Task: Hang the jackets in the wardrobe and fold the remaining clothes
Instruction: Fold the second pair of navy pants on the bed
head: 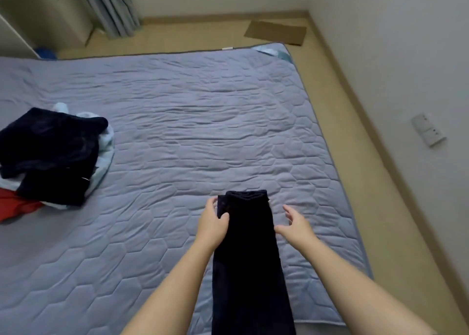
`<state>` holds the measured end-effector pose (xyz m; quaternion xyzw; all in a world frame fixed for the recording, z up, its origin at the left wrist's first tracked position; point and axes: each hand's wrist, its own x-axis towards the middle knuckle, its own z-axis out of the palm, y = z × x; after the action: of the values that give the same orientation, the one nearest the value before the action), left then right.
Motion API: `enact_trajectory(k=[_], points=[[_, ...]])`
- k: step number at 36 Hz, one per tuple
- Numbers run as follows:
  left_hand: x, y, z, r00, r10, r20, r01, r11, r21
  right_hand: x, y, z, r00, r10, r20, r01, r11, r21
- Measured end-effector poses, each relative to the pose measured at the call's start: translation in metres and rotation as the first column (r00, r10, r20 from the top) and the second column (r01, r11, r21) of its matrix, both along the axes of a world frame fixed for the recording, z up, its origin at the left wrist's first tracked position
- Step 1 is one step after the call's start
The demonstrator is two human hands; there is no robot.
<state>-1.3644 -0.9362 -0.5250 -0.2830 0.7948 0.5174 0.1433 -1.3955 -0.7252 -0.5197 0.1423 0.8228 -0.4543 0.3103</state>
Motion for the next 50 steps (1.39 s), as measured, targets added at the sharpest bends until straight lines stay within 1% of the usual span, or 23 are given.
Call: enact_trajectory(k=[3, 7, 10, 13, 18, 20, 23, 26, 28, 29, 30, 32, 33, 35, 37, 39, 41, 45, 47, 50], points=[[0.025, -0.005, -0.052, 0.988, 0.021, 0.153, -0.012, 0.998, -0.059, 0.033, 0.006, -0.047, 0.994, 0.02, 0.109, -0.032, 0.994, 0.106], [0.081, -0.009, -0.11, 0.95, 0.028, 0.31, 0.001, 0.996, -0.094, 0.088, 0.025, -0.094, 0.956, 0.08, 0.282, -0.126, 0.981, 0.149], [0.119, -0.013, -0.14, 0.92, 0.042, 0.389, -0.003, 0.995, -0.1, 0.116, 0.036, -0.118, 0.922, 0.129, 0.365, -0.202, 0.965, 0.169], [0.145, -0.015, -0.159, 0.891, 0.031, 0.452, 0.02, 0.994, -0.108, 0.134, 0.042, -0.133, 0.901, 0.139, 0.41, -0.233, 0.954, 0.187], [0.176, -0.008, -0.182, 0.855, -0.012, 0.519, 0.07, 0.993, -0.093, 0.153, 0.044, -0.158, 0.903, 0.103, 0.416, -0.205, 0.956, 0.208], [0.188, -0.002, -0.193, 0.863, -0.002, 0.505, 0.045, 0.996, -0.073, 0.16, 0.044, -0.169, 0.914, 0.061, 0.402, -0.16, 0.963, 0.217], [0.205, 0.008, -0.208, 0.888, 0.028, 0.459, -0.019, 1.0, -0.024, 0.173, 0.045, -0.184, 0.925, -0.047, 0.378, -0.043, 0.973, 0.225], [0.221, 0.018, -0.214, 0.911, 0.103, 0.4, -0.144, 0.987, 0.073, 0.188, 0.047, -0.197, 0.933, -0.07, 0.352, -0.023, 0.967, 0.256], [0.233, 0.026, -0.215, 0.925, 0.149, 0.35, -0.214, 0.964, 0.156, 0.198, 0.048, -0.203, 0.936, -0.078, 0.344, -0.002, 0.974, 0.226], [0.239, 0.031, -0.216, 0.933, 0.15, 0.327, -0.216, 0.96, 0.178, 0.203, 0.048, -0.204, 0.937, -0.087, 0.338, 0.018, 0.979, 0.202], [0.245, 0.035, -0.218, 0.942, 0.139, 0.306, -0.197, 0.966, 0.167, 0.208, 0.049, -0.206, 0.943, -0.094, 0.321, 0.036, 0.983, 0.182], [0.257, 0.039, -0.224, 0.953, 0.14, 0.269, -0.163, 0.985, 0.065, 0.217, 0.054, -0.208, 0.957, -0.088, 0.278, 0.044, 0.986, 0.16], [0.262, 0.041, -0.227, 0.953, 0.168, 0.253, -0.179, 0.984, 0.021, 0.221, 0.058, -0.21, 0.962, -0.078, 0.262, 0.039, 0.988, 0.151], [0.27, 0.043, -0.231, 0.945, 0.23, 0.234, -0.241, 0.97, 0.019, 0.227, 0.066, -0.212, 0.961, -0.09, 0.26, 0.066, 0.993, 0.099], [0.276, 0.051, -0.231, 0.932, 0.282, 0.229, -0.3, 0.953, 0.047, 0.234, 0.073, -0.21, 0.95, -0.144, 0.277, 0.143, 0.989, 0.025], [0.282, 0.06, -0.228, 0.924, 0.321, 0.211, -0.339, 0.939, 0.056, 0.242, 0.078, -0.208, 0.955, -0.168, 0.244, 0.174, 0.985, -0.002], [0.288, 0.067, -0.219, 0.926, 0.324, 0.192, -0.341, 0.938, 0.064, 0.248, 0.085, -0.203, 0.959, -0.177, 0.221, 0.187, 0.982, -0.024], [0.31, 0.073, -0.193, 0.94, 0.264, 0.218, -0.293, 0.949, 0.113, 0.264, 0.101, -0.183, 0.95, -0.14, 0.278, 0.159, 0.986, -0.046], [0.325, 0.076, -0.176, 0.934, 0.275, 0.228, -0.313, 0.937, 0.152, 0.276, 0.108, -0.169, 0.949, -0.132, 0.285, 0.148, 0.988, -0.035], [0.348, 0.08, -0.149, 0.924, 0.312, 0.22, -0.36, 0.903, 0.233, 0.299, 0.119, -0.143, 0.944, -0.182, 0.276, 0.201, 0.979, -0.044]])
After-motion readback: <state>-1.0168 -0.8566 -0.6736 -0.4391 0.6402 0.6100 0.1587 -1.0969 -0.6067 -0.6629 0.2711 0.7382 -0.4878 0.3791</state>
